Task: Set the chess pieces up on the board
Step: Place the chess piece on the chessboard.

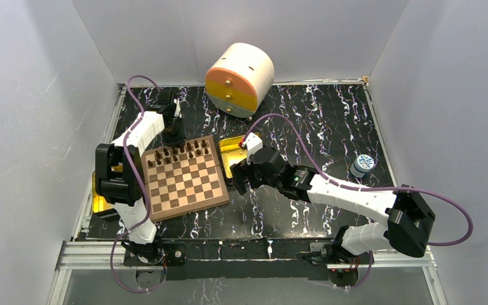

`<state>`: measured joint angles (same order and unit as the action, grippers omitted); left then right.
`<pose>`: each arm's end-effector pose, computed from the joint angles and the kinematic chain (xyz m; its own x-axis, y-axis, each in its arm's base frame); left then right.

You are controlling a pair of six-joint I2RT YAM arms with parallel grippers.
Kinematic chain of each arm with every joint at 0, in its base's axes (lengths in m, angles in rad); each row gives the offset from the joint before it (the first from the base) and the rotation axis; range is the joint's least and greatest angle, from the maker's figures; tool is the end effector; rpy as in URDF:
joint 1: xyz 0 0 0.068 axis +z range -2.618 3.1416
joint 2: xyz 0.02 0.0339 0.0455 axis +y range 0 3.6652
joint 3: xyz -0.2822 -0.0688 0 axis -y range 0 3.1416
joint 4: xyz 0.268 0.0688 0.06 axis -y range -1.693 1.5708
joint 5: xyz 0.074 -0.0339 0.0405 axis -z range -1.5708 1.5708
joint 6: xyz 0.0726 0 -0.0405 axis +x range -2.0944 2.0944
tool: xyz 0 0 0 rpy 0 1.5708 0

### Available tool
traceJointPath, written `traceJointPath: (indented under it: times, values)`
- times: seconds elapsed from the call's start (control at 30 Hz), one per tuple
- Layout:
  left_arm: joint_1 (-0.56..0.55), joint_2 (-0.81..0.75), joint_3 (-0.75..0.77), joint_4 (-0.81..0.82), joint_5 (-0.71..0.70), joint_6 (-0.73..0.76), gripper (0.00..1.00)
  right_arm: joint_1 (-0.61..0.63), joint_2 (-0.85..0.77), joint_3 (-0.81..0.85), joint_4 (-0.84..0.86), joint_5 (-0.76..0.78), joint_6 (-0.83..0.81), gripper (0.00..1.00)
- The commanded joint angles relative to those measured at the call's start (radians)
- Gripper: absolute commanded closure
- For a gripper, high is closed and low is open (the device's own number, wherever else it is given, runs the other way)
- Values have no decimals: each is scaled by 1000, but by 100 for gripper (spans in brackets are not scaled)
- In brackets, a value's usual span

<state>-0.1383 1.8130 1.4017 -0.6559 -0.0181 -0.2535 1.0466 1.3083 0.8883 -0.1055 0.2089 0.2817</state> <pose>0.4242 -0.0577 0.2069 -0.8722 -0.1318 -0.4711 -0.0925 0.9901 -0.1057 0.1839 0.2880 0.2588 -0.4517 -0.2379 -0.8599 -0.6575 0.7403 0.1405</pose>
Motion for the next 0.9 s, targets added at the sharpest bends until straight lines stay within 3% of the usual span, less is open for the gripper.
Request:
traceJointPath:
  times: [0.0, 0.33, 0.43, 0.6, 0.87]
  values:
    - [7, 11, -3, -17, -2, 13, 83, -5, -6, 30, 32, 10, -5, 1]
    - [8, 23, 49, -33, 11, 23, 72, -6, -22, 18, 39, 25, 21, 1]
    - [7, 25, 72, -51, 5, 21, 64, -6, -43, 4, 57, 65, 55, 1]
    - [8, -13, 95, -61, -9, 10, 60, -7, -60, -2, 44, 160, 106, 1]
    - [6, -87, 160, -101, 43, 11, 55, -34, -16, 59, 2, 116, 78, 2]
